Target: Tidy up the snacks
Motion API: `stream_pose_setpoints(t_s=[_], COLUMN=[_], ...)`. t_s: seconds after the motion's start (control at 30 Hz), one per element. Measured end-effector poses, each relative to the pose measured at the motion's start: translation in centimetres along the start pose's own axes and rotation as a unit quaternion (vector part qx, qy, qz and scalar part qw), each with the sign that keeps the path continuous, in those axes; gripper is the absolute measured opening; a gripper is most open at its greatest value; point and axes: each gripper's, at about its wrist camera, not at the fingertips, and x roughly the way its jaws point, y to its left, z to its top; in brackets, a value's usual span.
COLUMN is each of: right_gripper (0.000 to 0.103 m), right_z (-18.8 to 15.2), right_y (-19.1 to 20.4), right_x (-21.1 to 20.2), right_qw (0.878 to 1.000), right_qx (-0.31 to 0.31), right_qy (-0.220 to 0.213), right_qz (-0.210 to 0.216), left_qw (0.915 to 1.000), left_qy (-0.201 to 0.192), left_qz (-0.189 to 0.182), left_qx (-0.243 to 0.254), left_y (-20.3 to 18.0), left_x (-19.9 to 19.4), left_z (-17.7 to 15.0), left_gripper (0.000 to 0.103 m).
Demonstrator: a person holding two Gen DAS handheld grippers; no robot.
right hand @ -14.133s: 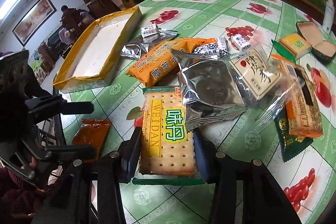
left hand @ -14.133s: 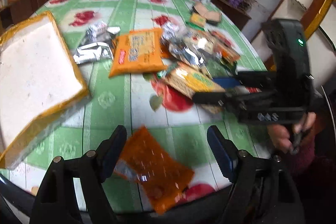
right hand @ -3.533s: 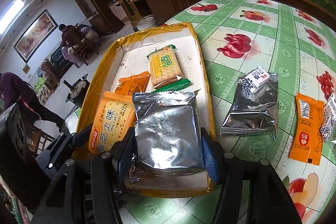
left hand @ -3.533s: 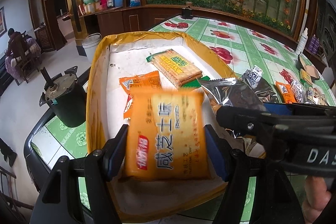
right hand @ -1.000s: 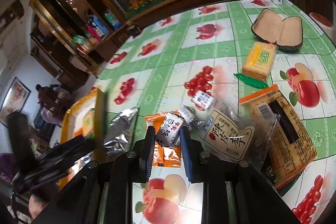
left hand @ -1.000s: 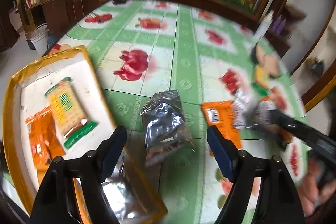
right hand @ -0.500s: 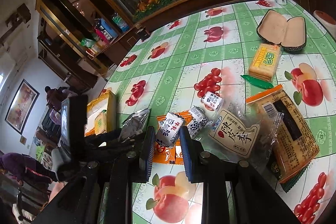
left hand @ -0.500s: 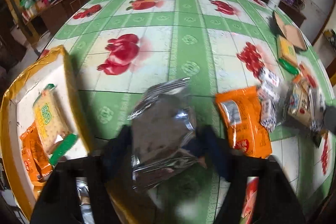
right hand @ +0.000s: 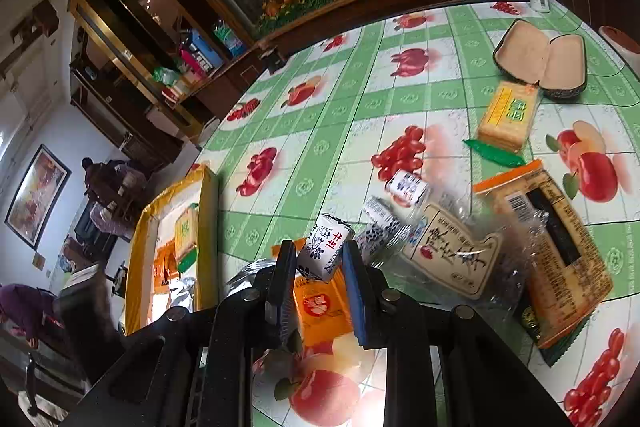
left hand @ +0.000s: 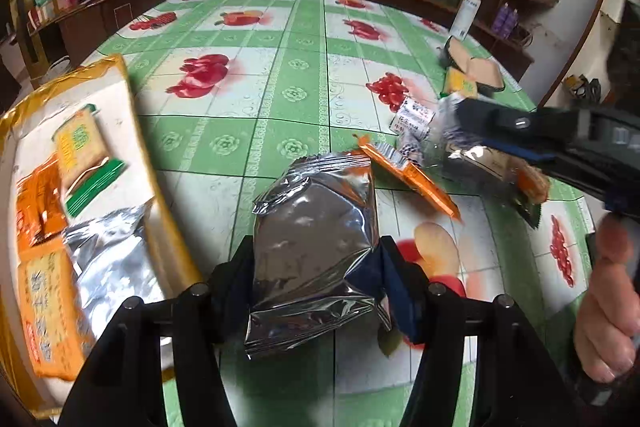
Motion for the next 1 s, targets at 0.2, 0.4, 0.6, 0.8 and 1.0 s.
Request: stream_pose_setpoints(t_s=[0.2,0.4,0.6,0.8,1.0], right_gripper=[0.026,0.026,0.026,0.026,0.026], right_z=[-0.6,-1.1,-1.3,-1.6,-1.9], right_y=[0.8,1.3,1.9,2.7,3.3], right_x=[0.8,1.3,1.7,2.0,2.2], right_qw=[1.0,0.999,0.999,0.998,0.997], right_qx=[-0.018,-0.033,-0.047,-0.067,-0.079], right_qy=[0.006,0.011,0.015,0.016,0.017], right_qz=[-0.009,-0.009,-0.002,0.004,0.008], left_qw=[0.999,0.9975,0.9957,0.9935,0.9918], left_qy=[-0.037,-0.058,-0.071,-0.084,-0.094], left_qz=[0.023,0.039,0.058,0.077,0.087], left_qx=[0.012,0.01,0.002,0.001,-0.002], left_y=[-0.1,0.5,1.4,2.1,2.8], left_x=[-2.3,-3.5,-4.2,-4.8,-5.7], left_z=[-0.8,-0.8,-0.5,-0.3,-0.3], left_gripper=[0.059,0.06,0.06,0.06,0.06])
